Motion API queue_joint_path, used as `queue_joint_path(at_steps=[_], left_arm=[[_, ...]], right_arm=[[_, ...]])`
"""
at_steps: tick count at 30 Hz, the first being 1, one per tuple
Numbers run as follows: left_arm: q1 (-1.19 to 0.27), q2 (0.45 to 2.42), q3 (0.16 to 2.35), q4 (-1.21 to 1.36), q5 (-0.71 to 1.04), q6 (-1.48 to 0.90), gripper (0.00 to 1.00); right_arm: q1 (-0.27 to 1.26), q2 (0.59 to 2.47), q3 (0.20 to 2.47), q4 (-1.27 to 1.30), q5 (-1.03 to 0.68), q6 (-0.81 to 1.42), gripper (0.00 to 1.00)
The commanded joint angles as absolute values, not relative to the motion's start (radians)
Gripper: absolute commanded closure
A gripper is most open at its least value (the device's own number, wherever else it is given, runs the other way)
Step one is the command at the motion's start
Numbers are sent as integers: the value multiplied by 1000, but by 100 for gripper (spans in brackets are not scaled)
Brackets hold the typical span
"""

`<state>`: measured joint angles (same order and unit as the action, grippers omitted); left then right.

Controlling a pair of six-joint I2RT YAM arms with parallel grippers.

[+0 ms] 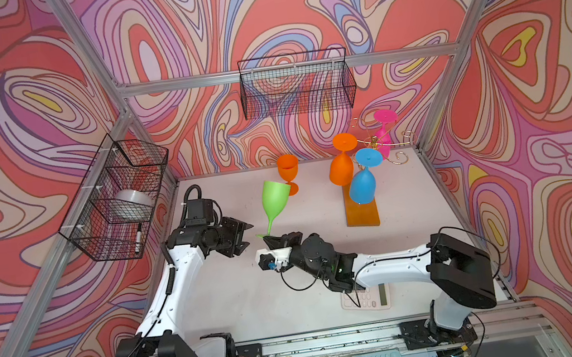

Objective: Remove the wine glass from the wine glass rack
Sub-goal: 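Close the left gripper on the green glass foot beside the right gripper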

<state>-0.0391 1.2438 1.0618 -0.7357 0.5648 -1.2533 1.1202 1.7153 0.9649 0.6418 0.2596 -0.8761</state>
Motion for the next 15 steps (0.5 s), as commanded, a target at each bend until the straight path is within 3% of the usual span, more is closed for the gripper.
queue_joint_path(at_steps=[1,15], left_arm=[[-33,1220,1042,-700,604,-1329,45],[-34,1241,986,-628,665,-1409,52]], right_arm=[[1117,1735,972,670,269,-887,100],[1103,1766,1020,643,253,-899,100]])
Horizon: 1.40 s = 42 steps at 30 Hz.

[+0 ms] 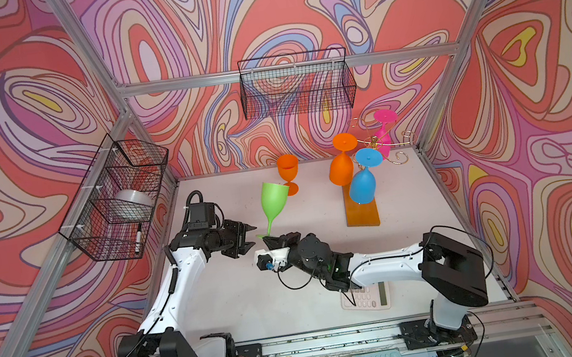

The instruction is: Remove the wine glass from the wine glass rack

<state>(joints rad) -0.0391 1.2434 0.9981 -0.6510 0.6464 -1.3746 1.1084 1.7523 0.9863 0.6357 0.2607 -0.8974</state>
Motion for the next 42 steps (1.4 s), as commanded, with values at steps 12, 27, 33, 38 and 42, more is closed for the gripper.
queue_joint_path(at_steps=[12,27,33,38,42], left_arm=[[-46,1245,963,-588,674,-1440,62],[-84,1276,935,-546,660,-1469,79],[-87,1276,917,-512,665,-1497,90],[-87,1272,913,-479,670,-1503,100],[-88,1271,904,-473,664,-1500,100]], right_arm=[[1092,1815,1054,623,236,-891,100],[1080,1810,1048,632,231,-877,100],[1077,1808,1045,635,226,-867,100],[1077,1810,1046,637,222,-861,100],[1075,1806,1049,643,236,-843,100]])
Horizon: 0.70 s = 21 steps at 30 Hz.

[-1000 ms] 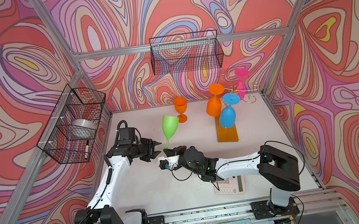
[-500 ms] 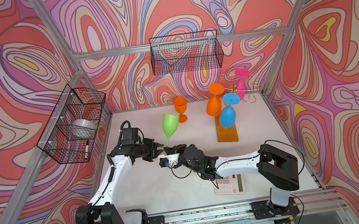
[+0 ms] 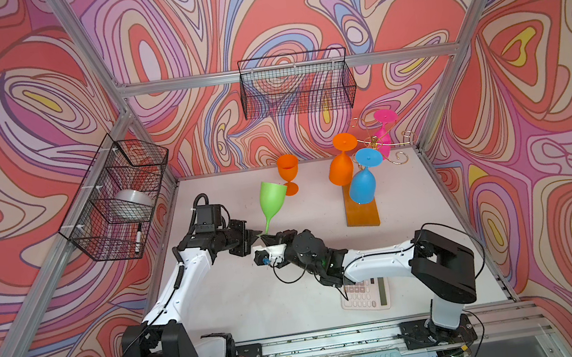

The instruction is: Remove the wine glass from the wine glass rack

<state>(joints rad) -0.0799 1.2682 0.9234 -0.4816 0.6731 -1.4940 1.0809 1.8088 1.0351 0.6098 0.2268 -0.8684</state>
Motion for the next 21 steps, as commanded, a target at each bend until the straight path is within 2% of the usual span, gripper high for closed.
queue_joint_path(at_steps=[1,3,9,13,18,21], left_arm=[[-88,1274,902,-472,664,-1500,100],[-88,1274,899,-471,656,-1495,100],[-86,1261,917,-460,627,-1450,100],[-74,1274,865,-310,682,-1465,100],[-65,1320,806,-134,741,-1460,100],[-61,1337,774,-51,755,-1438,100]], right_arm=[[1074,1803,1051,640,240,-837,100],[1074,1792,1055,628,250,-815,100],[1050,1693,1079,513,225,-689,76],[1010,1616,1130,386,169,-565,72],[982,1556,1190,266,124,-460,62],[939,1536,1250,173,64,-359,61]])
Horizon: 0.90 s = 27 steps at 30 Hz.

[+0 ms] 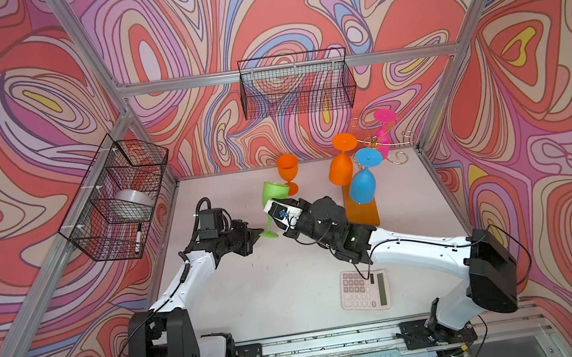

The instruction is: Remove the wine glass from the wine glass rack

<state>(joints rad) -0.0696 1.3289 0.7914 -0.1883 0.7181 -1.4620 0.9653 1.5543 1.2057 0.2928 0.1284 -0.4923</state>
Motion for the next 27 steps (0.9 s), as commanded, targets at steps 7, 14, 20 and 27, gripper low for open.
queue_joint_path(at_steps=[7,14,20,27], left_arm=[[-60,1394,659,362,806,-1496,100],[-60,1480,582,702,795,-1502,100],[-61,1622,496,1111,760,-1576,100],[-69,1734,437,1360,720,-1611,100]], right_arm=[[828,1582,1516,-157,-40,-150,61],[784,1651,1766,-481,-135,-33,62],[782,1673,1861,-628,-185,-5,60],[782,1680,1889,-686,-167,-13,61]])
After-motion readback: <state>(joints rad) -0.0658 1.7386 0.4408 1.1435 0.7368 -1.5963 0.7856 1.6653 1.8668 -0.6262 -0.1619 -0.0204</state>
